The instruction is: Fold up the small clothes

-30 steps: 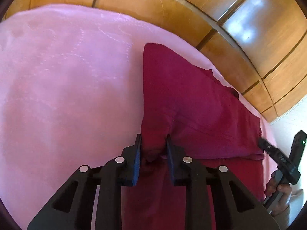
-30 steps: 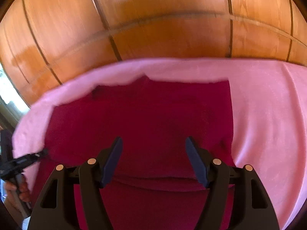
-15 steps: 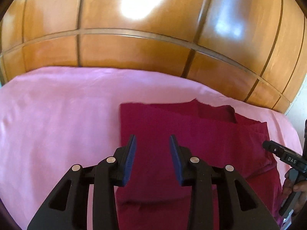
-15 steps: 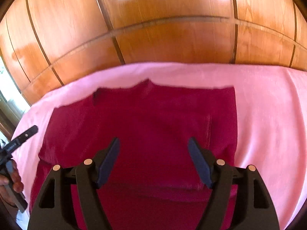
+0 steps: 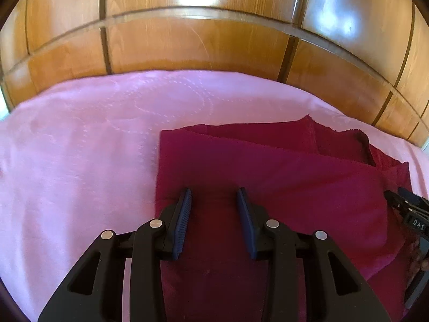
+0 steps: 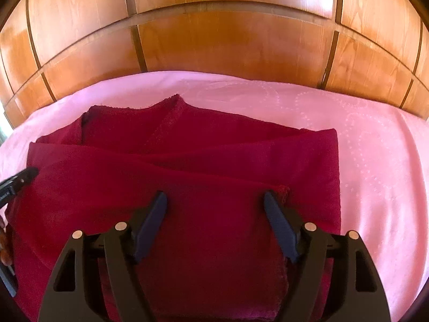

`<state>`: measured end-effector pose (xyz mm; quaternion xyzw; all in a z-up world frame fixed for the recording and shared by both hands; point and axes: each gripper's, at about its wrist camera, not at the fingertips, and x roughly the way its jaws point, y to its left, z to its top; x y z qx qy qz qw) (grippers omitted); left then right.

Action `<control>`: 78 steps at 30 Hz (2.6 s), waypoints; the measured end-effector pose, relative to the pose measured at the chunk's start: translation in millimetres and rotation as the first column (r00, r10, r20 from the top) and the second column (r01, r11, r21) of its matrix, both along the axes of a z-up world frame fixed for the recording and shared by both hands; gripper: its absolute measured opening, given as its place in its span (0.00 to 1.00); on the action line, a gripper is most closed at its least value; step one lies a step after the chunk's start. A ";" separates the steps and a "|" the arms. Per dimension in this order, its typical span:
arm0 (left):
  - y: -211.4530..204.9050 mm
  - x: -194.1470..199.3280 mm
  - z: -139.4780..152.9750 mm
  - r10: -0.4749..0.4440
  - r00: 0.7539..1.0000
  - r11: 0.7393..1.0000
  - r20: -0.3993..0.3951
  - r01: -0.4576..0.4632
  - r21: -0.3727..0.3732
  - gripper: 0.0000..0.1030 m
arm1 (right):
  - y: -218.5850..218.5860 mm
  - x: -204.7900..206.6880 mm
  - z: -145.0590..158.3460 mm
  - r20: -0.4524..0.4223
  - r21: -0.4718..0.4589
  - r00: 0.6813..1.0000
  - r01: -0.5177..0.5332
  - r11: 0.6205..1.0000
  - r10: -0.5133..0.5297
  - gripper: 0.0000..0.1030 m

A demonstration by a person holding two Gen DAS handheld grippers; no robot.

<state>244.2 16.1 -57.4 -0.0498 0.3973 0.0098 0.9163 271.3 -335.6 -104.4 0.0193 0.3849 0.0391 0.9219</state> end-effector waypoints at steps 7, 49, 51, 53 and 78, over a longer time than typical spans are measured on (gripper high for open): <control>-9.5 -43.6 26.4 -0.038 0.996 0.999 0.085 0.036 0.034 0.51 | 8.0 -29.9 19.3 0.046 -0.028 0.998 -0.030 0.999 0.031 0.81; 3.0 -130.7 1.3 -0.020 1.000 0.997 0.004 0.020 -0.069 0.51 | 6.6 -94.1 5.0 -0.001 0.053 0.999 -0.036 0.998 0.036 0.92; 9.9 -146.9 -1.7 -0.017 1.000 0.997 -0.010 0.017 -0.078 0.51 | 6.4 -107.9 4.4 -0.013 0.050 0.999 -0.051 0.997 0.052 0.92; 16.3 -162.5 -5.2 -0.017 1.000 0.997 -0.022 0.015 -0.080 0.51 | 5.3 -122.8 2.0 -0.029 0.034 0.998 -0.061 0.998 0.062 0.92; 25.9 -296.1 -23.6 -0.212 0.965 0.967 -0.153 0.184 -0.177 0.15 | -62.6 -339.9 -62.0 -0.362 0.217 0.929 0.007 0.976 0.074 0.13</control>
